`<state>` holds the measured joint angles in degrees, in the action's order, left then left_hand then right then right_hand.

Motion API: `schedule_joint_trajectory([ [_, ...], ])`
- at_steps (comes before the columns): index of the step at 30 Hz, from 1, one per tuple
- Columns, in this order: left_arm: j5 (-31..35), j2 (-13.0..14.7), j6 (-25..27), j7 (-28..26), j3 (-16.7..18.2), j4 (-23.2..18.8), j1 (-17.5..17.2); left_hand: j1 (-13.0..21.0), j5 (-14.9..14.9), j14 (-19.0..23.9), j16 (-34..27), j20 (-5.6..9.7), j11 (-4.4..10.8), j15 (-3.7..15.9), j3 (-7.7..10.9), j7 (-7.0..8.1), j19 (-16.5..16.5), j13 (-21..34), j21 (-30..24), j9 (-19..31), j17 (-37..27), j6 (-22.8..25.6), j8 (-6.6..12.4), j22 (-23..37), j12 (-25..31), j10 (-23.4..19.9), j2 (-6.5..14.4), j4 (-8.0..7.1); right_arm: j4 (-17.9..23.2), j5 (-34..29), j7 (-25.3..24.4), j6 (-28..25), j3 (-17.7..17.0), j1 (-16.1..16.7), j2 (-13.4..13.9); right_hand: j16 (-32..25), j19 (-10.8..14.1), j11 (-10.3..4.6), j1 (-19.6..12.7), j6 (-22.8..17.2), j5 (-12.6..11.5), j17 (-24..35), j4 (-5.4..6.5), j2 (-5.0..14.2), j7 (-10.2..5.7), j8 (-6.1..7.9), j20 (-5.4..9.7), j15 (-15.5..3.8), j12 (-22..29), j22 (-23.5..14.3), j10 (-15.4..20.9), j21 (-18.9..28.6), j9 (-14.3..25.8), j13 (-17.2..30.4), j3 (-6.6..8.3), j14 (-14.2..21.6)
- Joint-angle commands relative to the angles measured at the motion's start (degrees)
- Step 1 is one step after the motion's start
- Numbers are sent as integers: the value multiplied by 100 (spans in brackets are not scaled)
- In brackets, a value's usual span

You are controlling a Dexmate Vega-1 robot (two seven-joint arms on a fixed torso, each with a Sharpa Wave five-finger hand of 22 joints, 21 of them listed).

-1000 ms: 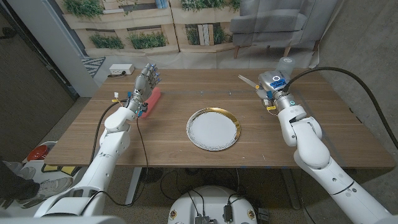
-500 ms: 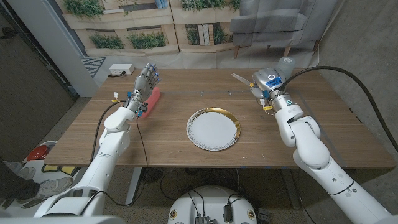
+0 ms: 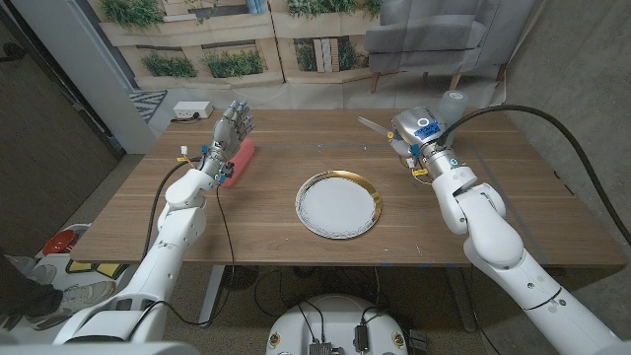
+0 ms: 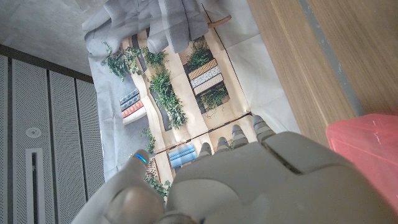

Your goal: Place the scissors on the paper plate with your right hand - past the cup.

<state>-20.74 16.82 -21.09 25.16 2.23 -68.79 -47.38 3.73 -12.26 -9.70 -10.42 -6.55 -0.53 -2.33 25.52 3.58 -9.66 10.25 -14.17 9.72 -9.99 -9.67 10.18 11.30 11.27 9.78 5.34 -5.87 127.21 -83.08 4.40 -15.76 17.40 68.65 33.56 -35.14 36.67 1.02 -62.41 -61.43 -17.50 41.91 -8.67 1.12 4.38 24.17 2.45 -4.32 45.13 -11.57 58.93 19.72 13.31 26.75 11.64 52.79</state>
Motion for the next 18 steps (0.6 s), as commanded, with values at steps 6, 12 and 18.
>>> schedule_joint_trajectory([
  [6, -11, -12, -50, 41, -16, 148, 82, -2, -38, -795, -10, -31, -18, -27, -26, -3, -331, 16, 33, 18, -22, -72, 18, 33, 11, 586, 30, -13, 61, 61, 4, 418, 124, -134, 32, 44, 15, -1, -502, -243, -2, 46, 85, 483, -84, 268, 4, -432, 28, -13, 12, 50, 1062, 24, 97, 276],
  [12, -17, -12, -75, 51, -11, 217, 110, 1, -39, -792, -12, -30, -8, -30, -27, -2, -340, 17, 40, 18, -22, -71, 20, 34, 15, 578, 32, -12, 10, 74, 31, 567, 204, -247, 7, 75, 19, 16, -505, -236, -3, 33, 80, 474, -97, 254, 3, -425, 23, -12, 17, 60, 1064, 16, 106, 294],
  [18, -28, -9, -98, 76, -8, 303, 153, 2, -39, -796, -10, -31, -23, -29, -28, -2, -338, 17, 41, 18, -22, -70, 21, 34, 14, 581, 33, -12, -38, 106, 72, 718, 279, -359, -15, 100, 21, -4, -509, -239, -5, 37, 77, 469, -76, 246, 2, -436, 20, -11, 25, 70, 1071, 10, 111, 282],
])
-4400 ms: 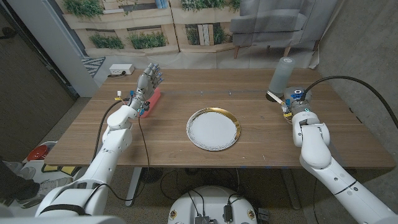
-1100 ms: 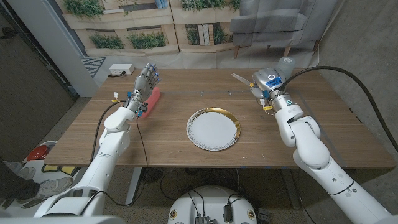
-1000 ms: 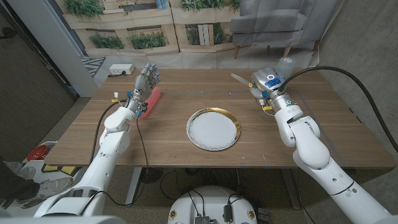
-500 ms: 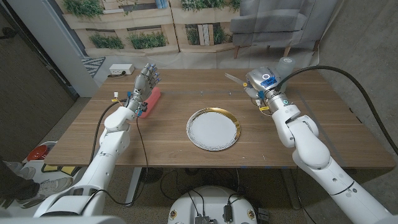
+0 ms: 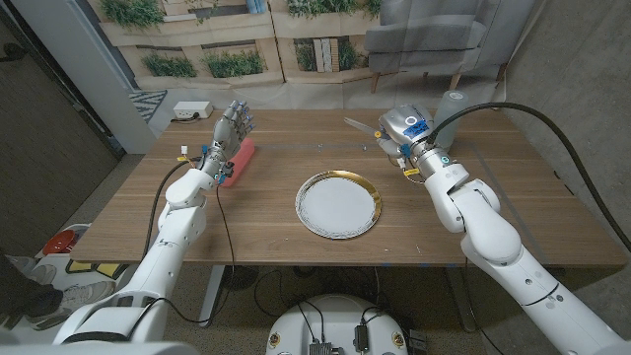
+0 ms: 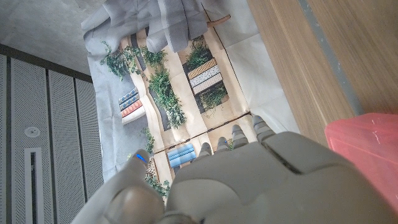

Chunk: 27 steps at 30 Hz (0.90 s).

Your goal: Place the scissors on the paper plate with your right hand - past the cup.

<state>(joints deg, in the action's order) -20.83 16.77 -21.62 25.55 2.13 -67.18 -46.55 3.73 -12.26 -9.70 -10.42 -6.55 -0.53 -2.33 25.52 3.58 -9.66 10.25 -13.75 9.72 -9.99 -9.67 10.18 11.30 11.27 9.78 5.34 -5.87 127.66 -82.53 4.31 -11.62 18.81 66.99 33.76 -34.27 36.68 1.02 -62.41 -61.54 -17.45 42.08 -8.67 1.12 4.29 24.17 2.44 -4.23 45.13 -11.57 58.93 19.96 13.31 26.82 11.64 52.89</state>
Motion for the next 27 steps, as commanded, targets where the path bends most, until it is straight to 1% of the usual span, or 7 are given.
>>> schedule_joint_trajectory([
  [1, -21, -5, -56, 45, 2, 163, 80, 2, -39, -794, -11, -33, 12, -28, -28, -1, -336, 17, -1, 18, -22, -69, 21, 34, 20, 565, 33, -11, -96, 50, 83, 325, 151, -212, -40, 19, 16, -1, -510, -228, -10, 17, 75, 465, -71, 247, 4, -446, 17, -10, 24, 46, 1075, -1, 111, 270],
  [9, -36, -10, -89, 72, 1, 286, 145, 3, -38, -796, -11, -34, -37, -25, -30, -5, -339, 17, 2, 18, -22, -73, 20, 34, 14, 580, 33, -11, -173, 77, 139, 508, 236, -344, -50, 40, 21, -9, -509, -240, -14, 22, 74, 457, -85, 234, 4, -438, 12, -9, 18, 59, 1075, 3, 116, 286],
  [10, -33, -10, -97, 73, 0, 303, 154, 3, -38, -798, -11, -39, 35, -25, -31, -4, -360, 17, 13, 18, -23, -77, 19, 34, 12, 591, 34, -12, -180, 87, 148, 535, 244, -359, -47, 45, 20, -10, -507, -244, -15, 18, 75, 455, -76, 229, 4, -444, 13, -8, 18, 61, 1069, 5, 117, 292],
  [14, -39, -14, -117, 91, -5, 372, 186, 4, -38, -798, -11, -39, -52, -38, -32, -5, -338, 17, 5, 18, -23, -75, 20, 34, 17, 580, 34, -12, -209, 90, 191, 614, 279, -414, -47, 55, 16, -2, -509, -229, -18, 24, 74, 454, -75, 221, 6, -440, 13, -8, 13, 64, 1076, 12, 120, 289],
  [15, -43, -17, -117, 94, -4, 387, 193, 4, -39, -799, -11, -37, 36, -34, -32, -1, -342, 16, 7, 18, -23, -74, 20, 34, 8, 604, 35, -12, -219, 92, 197, 636, 289, -428, -46, 47, 10, -7, -503, -221, -17, 37, 79, 456, -73, 219, 10, -438, 14, -8, 8, 62, 1080, 18, 115, 283],
  [18, -39, -18, -134, 96, -7, 449, 223, 5, -39, -797, -11, -35, -24, -26, -32, -1, -341, 17, 8, 18, -22, -79, 19, 35, 15, 585, 35, -12, -259, 118, 255, 732, 338, -491, -44, 60, 19, -12, -511, -229, -20, 31, 71, 449, -65, 225, 3, -450, 17, -7, 23, 69, 1095, 16, 121, 289],
  [27, -44, -26, -173, 121, -19, 580, 300, 5, -38, -795, -12, -40, 13, -23, -35, -5, -344, 16, 12, 18, -23, -83, 18, 35, 13, 592, 34, -11, -372, 183, 349, 962, 450, -612, -49, 97, 14, 4, -503, -228, -29, 21, 75, 440, -69, 212, 3, -441, 5, -5, 11, 79, 1103, 13, 128, 303],
])
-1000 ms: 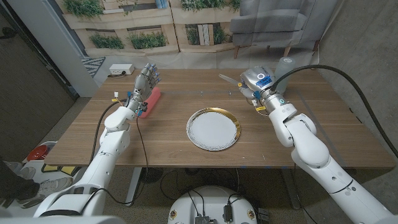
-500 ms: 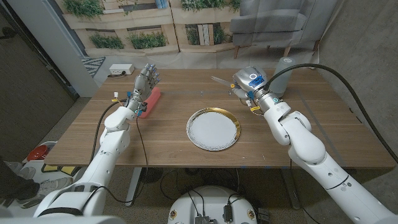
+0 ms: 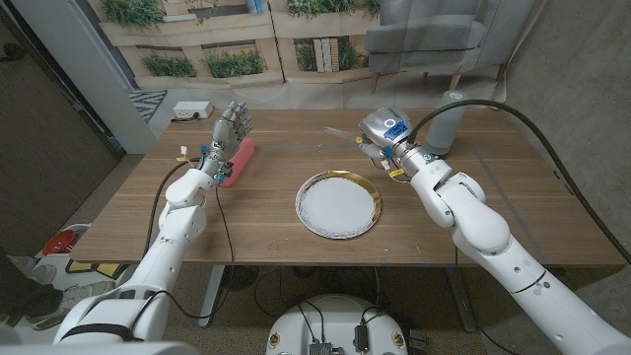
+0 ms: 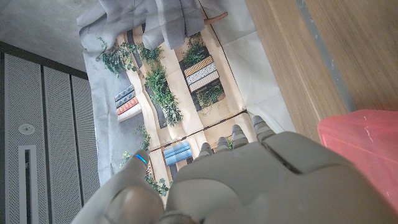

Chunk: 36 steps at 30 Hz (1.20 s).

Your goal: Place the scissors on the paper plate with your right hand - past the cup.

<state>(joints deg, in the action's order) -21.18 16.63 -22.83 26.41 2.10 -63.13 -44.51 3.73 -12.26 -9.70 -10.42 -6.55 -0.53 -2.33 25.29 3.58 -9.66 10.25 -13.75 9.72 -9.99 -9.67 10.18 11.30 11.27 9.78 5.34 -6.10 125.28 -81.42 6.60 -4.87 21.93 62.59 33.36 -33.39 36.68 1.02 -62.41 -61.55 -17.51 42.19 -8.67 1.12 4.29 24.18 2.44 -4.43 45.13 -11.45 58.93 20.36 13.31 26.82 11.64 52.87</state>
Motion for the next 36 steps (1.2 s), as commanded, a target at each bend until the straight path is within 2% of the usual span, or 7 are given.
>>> schedule_joint_trajectory([
  [1, -6, -14, -57, 29, -18, 198, 111, 6, -38, -798, -11, -38, -24, -21, -12, -4, -339, 16, 10, 18, -23, -81, 19, 35, 14, 590, 33, 13, -166, 86, 138, 329, 164, -202, -10, 1, 17, 6, -509, -231, -25, 24, 70, 439, -70, 215, -1, -418, 3, -18, 17, 42, 1112, 7, 128, 303],
  [6, -9, -17, -73, 36, -21, 268, 147, 6, -38, -798, -11, -36, -30, -33, -13, -8, -338, 16, 10, 18, -22, -81, 20, 35, 17, 581, 34, 13, -233, 119, 190, 432, 212, -262, -11, 4, 15, -1, -512, -221, -28, 37, 70, 440, -73, 211, 4, -420, 8, -17, 12, 48, 1127, 24, 131, 306],
  [7, -9, -17, -72, 35, -22, 271, 148, 6, -38, -801, -10, -38, 24, -31, -13, -6, -340, 16, 12, 18, -22, -82, 19, 35, 12, 595, 34, 13, -248, 137, 202, 458, 219, -275, -11, 7, 16, 0, -516, -225, -29, 37, 66, 437, -64, 213, 2, -415, 9, -17, 9, 49, 1130, 28, 133, 304],
  [24, -10, -27, -141, 79, -48, 503, 274, 4, -38, -805, -10, -33, -35, -34, -19, -7, -334, 16, 13, 18, -22, -85, 19, 36, 11, 595, 32, 11, -418, 244, 352, 759, 357, -411, 13, 59, 16, 14, -516, -268, -53, 34, 59, 402, -64, 219, -11, -396, 21, -14, 24, 74, 1178, 60, 149, 347],
  [27, -10, -28, -157, 92, -52, 545, 297, 2, -38, -809, -9, -36, 43, -32, -22, -6, -344, 16, 18, 18, -23, -91, 18, 36, 4, 620, 32, 9, -456, 252, 383, 812, 399, -447, -4, 72, 14, 30, -519, -274, -61, 28, 56, 394, -44, 222, -12, -393, 15, -13, 41, 77, 1192, 45, 155, 362],
  [28, -12, -30, -158, 91, -52, 555, 302, 1, -39, -805, -11, -35, -31, -32, -23, -6, -342, 16, 17, 18, -23, -90, 18, 36, 12, 601, 31, 8, -468, 259, 386, 831, 409, -457, -7, 73, 11, 10, -522, -279, -62, 33, 54, 393, -57, 220, -14, -393, 24, -13, 52, 78, 1191, 54, 156, 355],
  [36, -12, -22, -178, 103, -54, 651, 350, -1, -39, -810, -10, -31, -4, -31, -26, -3, -338, 16, 17, 18, -23, -92, 18, 36, 11, 605, 30, 7, -574, 307, 455, 970, 494, -541, -37, 90, 13, 19, -523, -291, -78, 38, 53, 378, -60, 217, -18, -404, 22, -12, 53, 89, 1208, 62, 165, 378],
])
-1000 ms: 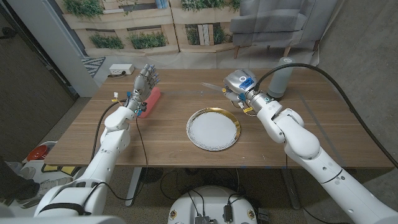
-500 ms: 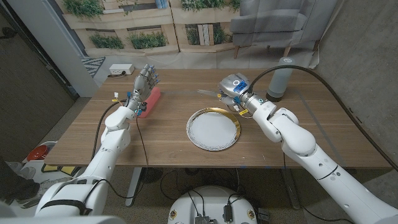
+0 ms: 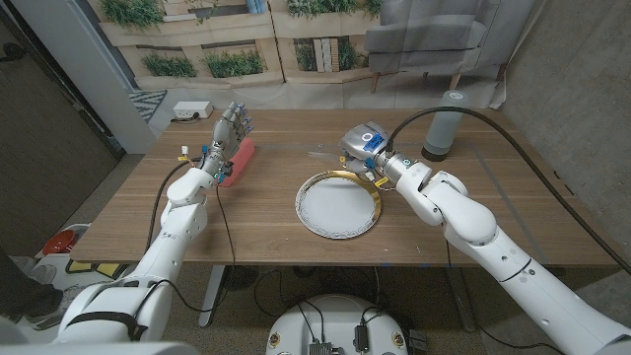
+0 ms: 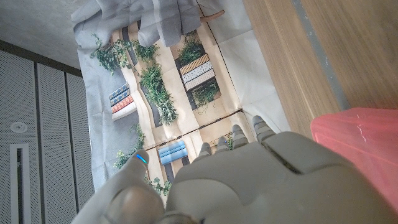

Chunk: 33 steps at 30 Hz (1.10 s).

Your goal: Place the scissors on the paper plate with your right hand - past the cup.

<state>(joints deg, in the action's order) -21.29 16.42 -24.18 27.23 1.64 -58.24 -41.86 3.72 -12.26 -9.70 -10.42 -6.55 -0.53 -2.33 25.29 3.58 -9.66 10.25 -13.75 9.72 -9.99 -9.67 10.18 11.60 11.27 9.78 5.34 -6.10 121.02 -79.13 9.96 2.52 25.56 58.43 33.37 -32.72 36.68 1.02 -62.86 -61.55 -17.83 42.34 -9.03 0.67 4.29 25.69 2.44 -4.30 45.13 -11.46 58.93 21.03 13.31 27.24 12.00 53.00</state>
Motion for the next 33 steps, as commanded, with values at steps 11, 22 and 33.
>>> schedule_joint_trajectory([
  [11, -14, -8, -92, 49, -10, 317, 158, -5, -41, -812, -10, -36, -25, -35, -32, -6, -351, 16, 24, 17, -23, -105, 15, 7, 13, 605, 30, 2, -294, 179, 220, 474, 255, -247, -55, 55, 12, 39, -495, -338, -79, 14, 76, 393, -33, 67, -19, -399, 41, -9, 82, 41, 1233, 55, 154, 421],
  [22, -26, -5, -92, 35, -3, 302, 131, -9, -41, -811, -12, -29, -47, -38, -38, -7, -344, 16, 22, 17, -23, -113, 16, 7, 16, 603, 29, -2, -330, 184, 282, 600, 317, -268, -63, 97, 7, 42, -485, -378, -111, 6, 81, 369, -44, 65, -22, -390, 48, -8, 126, 54, 1249, 63, 171, 442],
  [33, -41, 7, -77, 36, 11, 258, 95, -11, -42, -816, -10, -33, -18, -40, -43, -4, -348, 15, 26, 17, -22, -115, 17, 7, 9, 622, 26, -4, -353, 184, 357, 685, 356, -265, -73, 108, 7, 49, -489, -417, -140, 24, 81, 353, -32, 43, -24, -377, 47, -6, 145, 69, 1231, 72, 187, 470],
])
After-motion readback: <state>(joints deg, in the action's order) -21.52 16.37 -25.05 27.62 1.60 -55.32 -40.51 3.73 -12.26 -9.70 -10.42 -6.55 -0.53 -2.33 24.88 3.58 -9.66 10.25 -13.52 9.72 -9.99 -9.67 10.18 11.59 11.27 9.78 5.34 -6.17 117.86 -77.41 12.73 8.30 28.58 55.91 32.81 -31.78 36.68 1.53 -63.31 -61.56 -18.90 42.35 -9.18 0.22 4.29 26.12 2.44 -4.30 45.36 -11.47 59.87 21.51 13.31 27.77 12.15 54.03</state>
